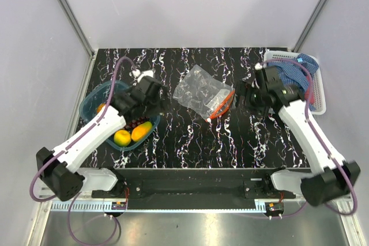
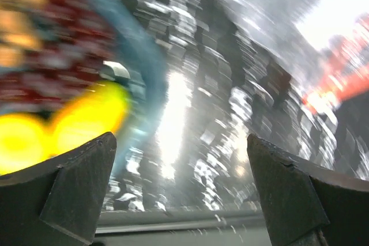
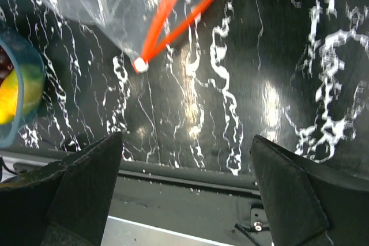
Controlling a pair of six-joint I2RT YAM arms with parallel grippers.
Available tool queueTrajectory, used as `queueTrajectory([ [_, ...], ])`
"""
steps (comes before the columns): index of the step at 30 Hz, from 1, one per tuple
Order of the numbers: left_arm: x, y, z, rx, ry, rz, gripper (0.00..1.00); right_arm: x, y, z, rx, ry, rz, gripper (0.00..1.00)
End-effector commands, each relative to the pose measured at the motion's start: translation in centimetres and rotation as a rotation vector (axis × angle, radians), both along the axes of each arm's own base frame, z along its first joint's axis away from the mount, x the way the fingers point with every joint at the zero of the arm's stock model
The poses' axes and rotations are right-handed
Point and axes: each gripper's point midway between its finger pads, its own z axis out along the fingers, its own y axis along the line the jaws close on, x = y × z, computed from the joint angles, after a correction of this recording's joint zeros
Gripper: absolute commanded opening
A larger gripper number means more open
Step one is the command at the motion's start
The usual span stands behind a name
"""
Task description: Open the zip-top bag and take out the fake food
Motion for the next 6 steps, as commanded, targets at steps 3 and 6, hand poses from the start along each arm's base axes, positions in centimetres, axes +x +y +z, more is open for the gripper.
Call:
queueTrajectory([
  [3,-5.4,-8.0,4.2,-0.328,-0.132,-0.280,0.99,-2.6,1.3,-2.6,0.146,-0.049,0.015,1.00],
  [6,-7.8,-8.8,6.4,-0.483,-0.245,-0.365,0.99,-2.9,2.8,-1.6,0.274,-0.108,0.021,1.00],
])
